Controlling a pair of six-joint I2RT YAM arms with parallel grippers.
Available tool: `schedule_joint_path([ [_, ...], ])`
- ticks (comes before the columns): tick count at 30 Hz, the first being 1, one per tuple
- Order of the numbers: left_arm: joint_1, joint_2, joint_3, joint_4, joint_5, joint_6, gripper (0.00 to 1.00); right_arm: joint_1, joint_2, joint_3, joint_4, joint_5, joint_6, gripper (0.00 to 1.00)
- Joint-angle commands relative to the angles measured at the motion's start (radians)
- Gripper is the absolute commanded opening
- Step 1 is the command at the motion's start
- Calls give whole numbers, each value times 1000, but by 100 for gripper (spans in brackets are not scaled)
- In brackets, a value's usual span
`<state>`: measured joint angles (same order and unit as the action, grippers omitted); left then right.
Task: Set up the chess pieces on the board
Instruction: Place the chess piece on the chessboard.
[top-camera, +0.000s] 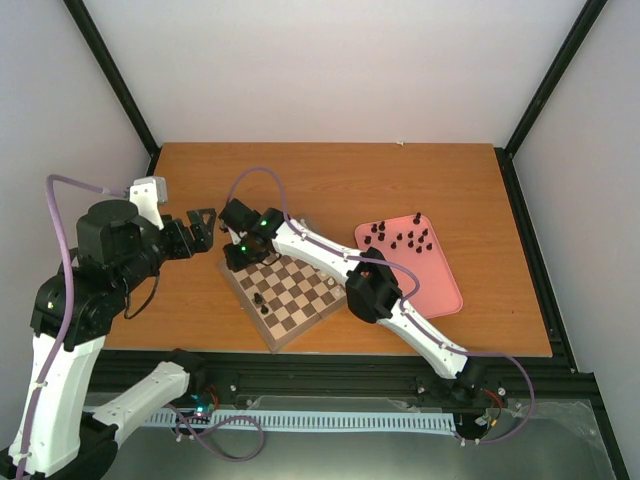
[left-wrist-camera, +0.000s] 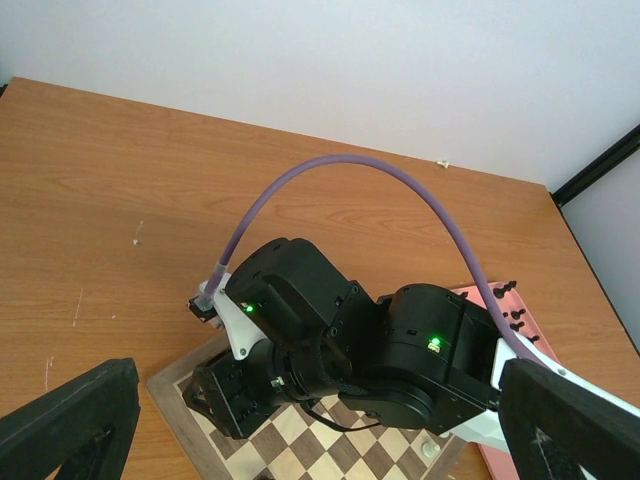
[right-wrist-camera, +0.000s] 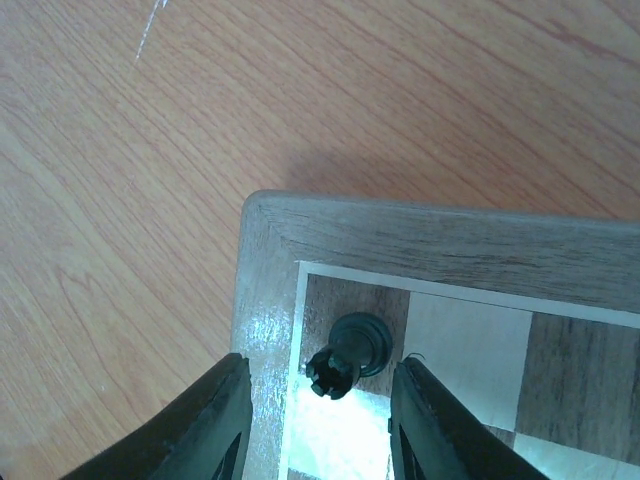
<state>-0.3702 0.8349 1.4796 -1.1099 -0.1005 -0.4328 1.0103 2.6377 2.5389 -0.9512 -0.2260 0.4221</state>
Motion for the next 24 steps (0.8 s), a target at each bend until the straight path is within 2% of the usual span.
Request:
schedule_joint_path([
  [1,4,-4,4,-2,-5,22,100,4,-15,25,4,-21,-12,40],
  [24,4,-2,5,-5,-10,22,100,5,7,18,26,-70,-8,39],
])
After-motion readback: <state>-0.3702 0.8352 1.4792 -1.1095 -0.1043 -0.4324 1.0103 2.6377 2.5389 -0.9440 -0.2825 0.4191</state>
